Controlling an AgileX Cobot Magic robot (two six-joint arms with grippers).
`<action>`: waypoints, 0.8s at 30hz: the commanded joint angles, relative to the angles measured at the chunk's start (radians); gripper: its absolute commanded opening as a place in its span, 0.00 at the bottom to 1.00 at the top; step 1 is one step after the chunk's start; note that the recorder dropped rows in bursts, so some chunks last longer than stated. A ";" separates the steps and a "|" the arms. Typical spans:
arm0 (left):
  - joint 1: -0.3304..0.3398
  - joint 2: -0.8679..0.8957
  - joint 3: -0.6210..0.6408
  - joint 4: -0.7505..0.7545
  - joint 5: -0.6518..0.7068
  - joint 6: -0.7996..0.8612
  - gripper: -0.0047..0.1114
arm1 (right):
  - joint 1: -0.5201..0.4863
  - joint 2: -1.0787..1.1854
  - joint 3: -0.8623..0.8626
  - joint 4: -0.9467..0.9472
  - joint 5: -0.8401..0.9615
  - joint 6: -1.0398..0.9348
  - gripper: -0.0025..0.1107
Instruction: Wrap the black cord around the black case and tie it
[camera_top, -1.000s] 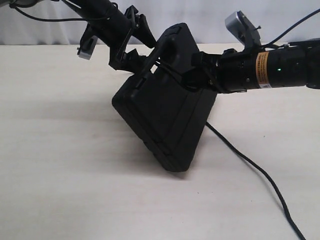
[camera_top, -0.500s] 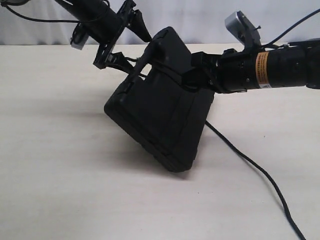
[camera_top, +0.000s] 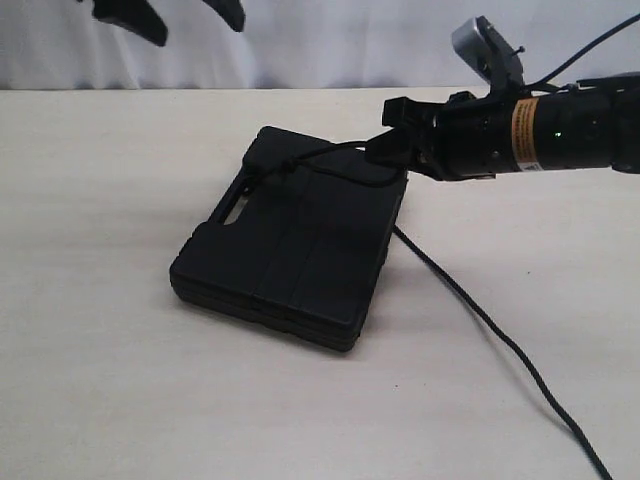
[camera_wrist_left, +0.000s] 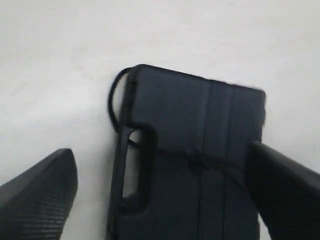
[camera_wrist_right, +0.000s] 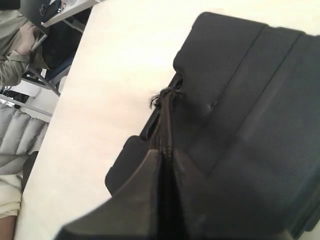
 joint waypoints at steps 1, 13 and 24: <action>-0.091 -0.002 0.053 -0.079 0.005 0.477 0.76 | 0.001 0.000 -0.032 0.006 -0.028 -0.008 0.06; -0.192 0.055 0.140 -0.033 -0.025 1.202 0.76 | -0.004 0.000 -0.070 -0.121 0.015 -0.006 0.06; -0.118 0.215 0.140 -0.196 -0.194 1.544 0.76 | -0.004 0.000 -0.070 -0.123 -0.055 -0.006 0.06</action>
